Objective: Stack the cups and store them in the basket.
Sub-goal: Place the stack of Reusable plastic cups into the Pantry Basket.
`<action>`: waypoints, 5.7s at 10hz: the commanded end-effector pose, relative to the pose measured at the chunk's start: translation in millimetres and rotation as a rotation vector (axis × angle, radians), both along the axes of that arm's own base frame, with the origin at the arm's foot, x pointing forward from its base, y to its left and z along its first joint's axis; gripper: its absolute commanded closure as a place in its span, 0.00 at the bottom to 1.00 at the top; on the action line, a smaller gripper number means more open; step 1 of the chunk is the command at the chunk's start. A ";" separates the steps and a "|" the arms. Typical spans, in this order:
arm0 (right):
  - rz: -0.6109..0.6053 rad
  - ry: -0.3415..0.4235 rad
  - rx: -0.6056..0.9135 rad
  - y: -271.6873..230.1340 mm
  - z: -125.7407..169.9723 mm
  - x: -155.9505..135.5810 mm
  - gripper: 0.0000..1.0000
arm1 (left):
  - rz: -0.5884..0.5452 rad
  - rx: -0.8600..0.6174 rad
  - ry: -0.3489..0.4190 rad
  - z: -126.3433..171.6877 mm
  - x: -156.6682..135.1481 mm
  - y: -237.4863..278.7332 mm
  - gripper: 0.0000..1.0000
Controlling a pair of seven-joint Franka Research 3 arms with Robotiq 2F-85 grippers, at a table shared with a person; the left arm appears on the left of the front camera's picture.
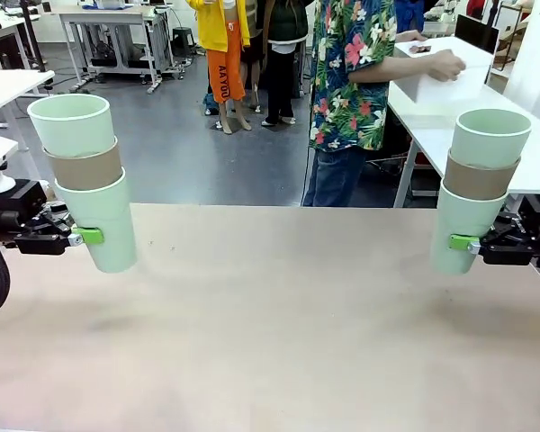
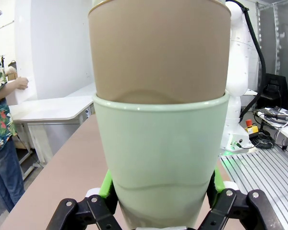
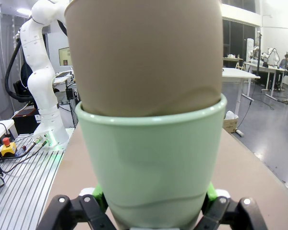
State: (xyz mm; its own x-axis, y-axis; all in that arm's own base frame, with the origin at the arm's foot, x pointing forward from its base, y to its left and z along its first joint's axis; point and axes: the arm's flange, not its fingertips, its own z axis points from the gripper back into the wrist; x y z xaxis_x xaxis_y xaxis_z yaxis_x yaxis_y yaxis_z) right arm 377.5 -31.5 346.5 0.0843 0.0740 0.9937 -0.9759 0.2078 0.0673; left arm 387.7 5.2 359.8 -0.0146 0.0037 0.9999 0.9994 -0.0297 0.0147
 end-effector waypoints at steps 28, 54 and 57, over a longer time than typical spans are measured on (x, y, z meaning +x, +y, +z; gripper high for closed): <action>-0.004 -0.009 0.004 -0.3 3.0 0.0 0.15 | -0.004 -0.005 -0.007 2.8 -0.4 -1.2 0.13; -0.004 -0.009 0.004 -0.3 3.0 0.0 0.15 | -0.004 -0.005 -0.007 2.8 -0.4 -1.2 0.13; -0.004 -0.009 0.004 -0.3 3.0 0.0 0.15 | -0.004 -0.005 -0.007 2.8 -0.4 -1.2 0.13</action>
